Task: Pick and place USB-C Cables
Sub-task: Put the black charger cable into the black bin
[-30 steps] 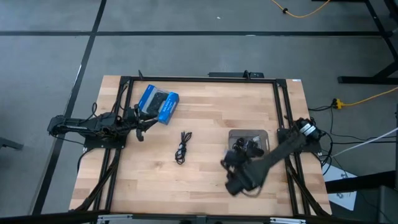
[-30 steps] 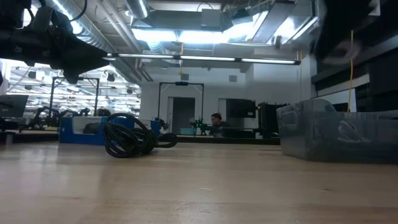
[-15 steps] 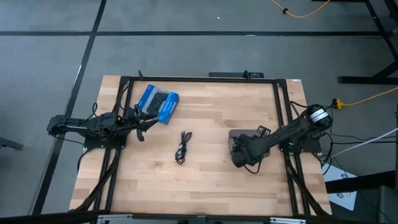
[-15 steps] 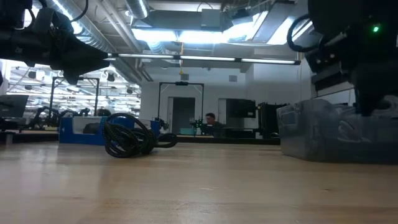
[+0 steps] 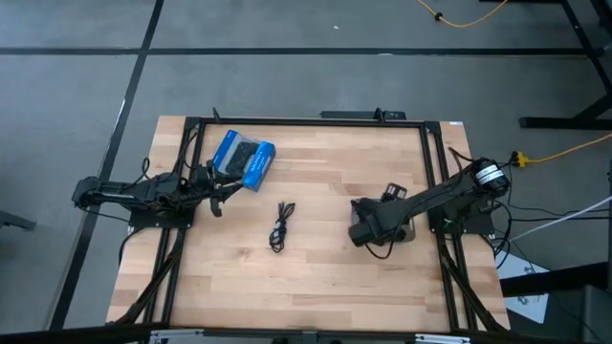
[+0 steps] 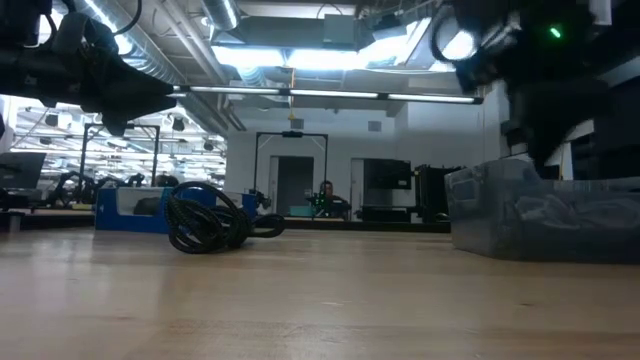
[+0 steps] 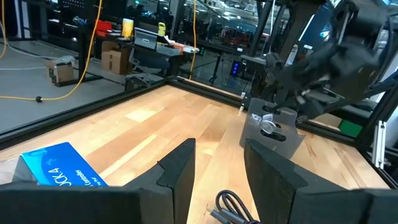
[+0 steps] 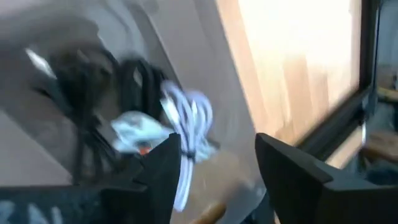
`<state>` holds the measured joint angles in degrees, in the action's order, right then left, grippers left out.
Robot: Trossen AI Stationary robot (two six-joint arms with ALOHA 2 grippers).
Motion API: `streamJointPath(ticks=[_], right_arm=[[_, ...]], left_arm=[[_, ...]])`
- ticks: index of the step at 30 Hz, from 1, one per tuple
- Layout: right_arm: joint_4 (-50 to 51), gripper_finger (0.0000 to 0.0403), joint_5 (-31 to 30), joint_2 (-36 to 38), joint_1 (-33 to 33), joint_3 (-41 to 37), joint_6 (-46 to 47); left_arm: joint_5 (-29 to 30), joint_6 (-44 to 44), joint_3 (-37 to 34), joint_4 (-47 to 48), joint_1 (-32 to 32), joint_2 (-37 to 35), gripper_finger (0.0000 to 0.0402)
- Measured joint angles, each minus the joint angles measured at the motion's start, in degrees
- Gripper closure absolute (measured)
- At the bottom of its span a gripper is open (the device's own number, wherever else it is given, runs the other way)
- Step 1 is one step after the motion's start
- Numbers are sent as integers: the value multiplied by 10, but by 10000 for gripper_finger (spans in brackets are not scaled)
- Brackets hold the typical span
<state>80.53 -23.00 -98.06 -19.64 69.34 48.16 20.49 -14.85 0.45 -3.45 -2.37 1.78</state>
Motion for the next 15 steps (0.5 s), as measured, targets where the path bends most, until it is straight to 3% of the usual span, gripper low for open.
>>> streamJointPath(ticks=[4, 8, 13, 15], right_arm=[[-25, 191, -47, 0, 9, 68, -62], [-123, 190, -150, 0, 11, 132, -111], [-392, 190, -324, 0, 11, 148, -86], [-517, 190, -339, -1, 16, 139, -139]], left_arm=[[0, 0, 0, 0, 0, 0, 271], [0, 0, 0, 0, 0, 0, 271], [0, -15, 0, 0, 0, 0, 271], [0, -15, 0, 0, 0, 0, 271]])
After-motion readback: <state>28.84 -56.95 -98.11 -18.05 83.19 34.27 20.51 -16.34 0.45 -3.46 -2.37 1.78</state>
